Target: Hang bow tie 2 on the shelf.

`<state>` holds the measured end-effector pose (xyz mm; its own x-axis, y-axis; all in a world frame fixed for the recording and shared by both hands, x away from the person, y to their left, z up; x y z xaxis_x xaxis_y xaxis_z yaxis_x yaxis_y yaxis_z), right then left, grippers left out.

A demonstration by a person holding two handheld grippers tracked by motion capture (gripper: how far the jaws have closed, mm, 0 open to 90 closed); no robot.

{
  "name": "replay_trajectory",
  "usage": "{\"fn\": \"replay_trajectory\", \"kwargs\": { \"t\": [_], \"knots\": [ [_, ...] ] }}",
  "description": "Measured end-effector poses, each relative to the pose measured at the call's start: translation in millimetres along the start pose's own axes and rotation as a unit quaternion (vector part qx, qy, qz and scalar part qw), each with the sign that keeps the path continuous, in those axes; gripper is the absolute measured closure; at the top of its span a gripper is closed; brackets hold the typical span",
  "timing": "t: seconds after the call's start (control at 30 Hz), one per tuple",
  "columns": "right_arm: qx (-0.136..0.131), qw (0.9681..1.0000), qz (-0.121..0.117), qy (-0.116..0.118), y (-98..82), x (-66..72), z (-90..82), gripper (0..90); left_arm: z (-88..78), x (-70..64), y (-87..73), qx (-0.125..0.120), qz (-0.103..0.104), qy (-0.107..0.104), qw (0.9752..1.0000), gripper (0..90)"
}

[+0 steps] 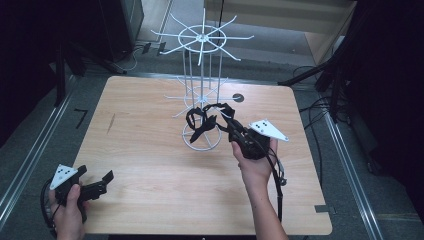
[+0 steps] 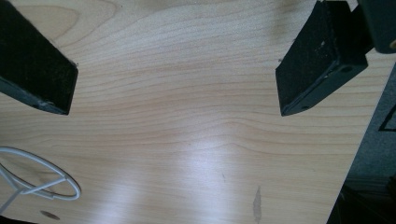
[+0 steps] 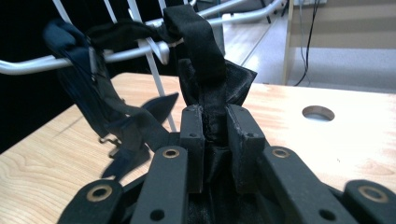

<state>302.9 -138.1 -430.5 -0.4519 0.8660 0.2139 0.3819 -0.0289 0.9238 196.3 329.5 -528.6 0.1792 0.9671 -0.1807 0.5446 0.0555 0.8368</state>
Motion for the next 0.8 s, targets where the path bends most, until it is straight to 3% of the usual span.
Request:
{"fn": "replay_trajectory", "kwargs": {
  "t": [0.33,0.53,0.8],
  "knots": [
    [0.035,0.9994,0.000,-0.010,-17.6,-1.8,18.2,75.1,0.0,0.1,0.1,0.001,-0.001,-0.002,1.0000,0.0],
    [0.042,0.9991,-0.005,-0.008,-23.1,-3.2,21.4,69.9,-0.1,0.6,0.1,0.002,-0.002,-0.003,1.0000,0.0],
    [0.037,0.9992,-0.012,-0.012,-28.0,-11.3,15.5,44.9,-0.1,0.9,0.1,0.000,-0.003,-0.004,1.0000,0.0]
  ]
}}
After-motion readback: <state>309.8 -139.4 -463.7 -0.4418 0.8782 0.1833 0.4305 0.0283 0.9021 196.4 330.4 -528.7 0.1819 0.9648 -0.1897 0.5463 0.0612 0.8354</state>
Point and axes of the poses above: each handheld gripper's, and its own axes: z roughly forward along the jaws, y roughly out of its top, x roughly to its left, the point moved 1 cm from there along z, roughly forward along the jaws, and after that the axes turned 2 degrees about x, right-handed, at the moved point
